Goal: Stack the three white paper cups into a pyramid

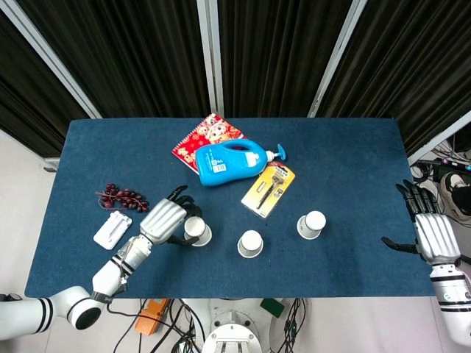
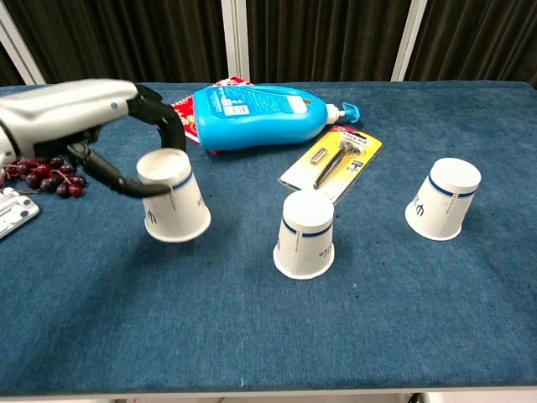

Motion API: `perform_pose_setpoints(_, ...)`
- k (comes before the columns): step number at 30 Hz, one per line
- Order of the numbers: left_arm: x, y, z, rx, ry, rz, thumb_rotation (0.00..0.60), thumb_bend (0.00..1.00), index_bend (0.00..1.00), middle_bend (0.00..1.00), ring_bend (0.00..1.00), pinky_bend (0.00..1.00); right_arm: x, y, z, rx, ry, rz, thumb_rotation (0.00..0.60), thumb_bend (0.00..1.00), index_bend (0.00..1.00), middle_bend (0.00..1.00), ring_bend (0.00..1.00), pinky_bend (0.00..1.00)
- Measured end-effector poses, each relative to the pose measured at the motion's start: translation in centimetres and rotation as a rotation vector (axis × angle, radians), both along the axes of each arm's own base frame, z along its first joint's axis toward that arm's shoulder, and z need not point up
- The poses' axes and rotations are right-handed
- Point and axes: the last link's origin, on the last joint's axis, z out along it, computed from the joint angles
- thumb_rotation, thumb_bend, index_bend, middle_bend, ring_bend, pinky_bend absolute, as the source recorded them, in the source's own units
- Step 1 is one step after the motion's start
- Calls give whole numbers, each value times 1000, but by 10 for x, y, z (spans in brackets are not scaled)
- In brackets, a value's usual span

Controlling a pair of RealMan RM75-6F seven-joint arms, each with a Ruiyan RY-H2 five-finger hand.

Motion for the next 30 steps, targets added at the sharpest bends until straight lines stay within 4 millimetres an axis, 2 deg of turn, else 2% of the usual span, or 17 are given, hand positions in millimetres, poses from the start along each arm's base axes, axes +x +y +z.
perform_pose_setpoints(12, 31, -2, -30, -4, -26, -62, 489, 272, 445, 444, 245, 80, -2, 6, 4, -18, -1, -16, 600, 152, 0, 15, 0, 0)
perform_pose_setpoints(23, 43, -5, -45, 9, 9, -101, 478, 263, 443, 443, 241, 80, -5, 7, 4, -21, -6, -26, 600, 151, 0, 17, 0, 0)
perform_pose_setpoints(30, 47, -8, -50, 6, 21, -112, 474, 246, 404, 421, 223, 76, -8, 8, 5, -23, -9, -31, 600, 152, 0, 21, 0, 0)
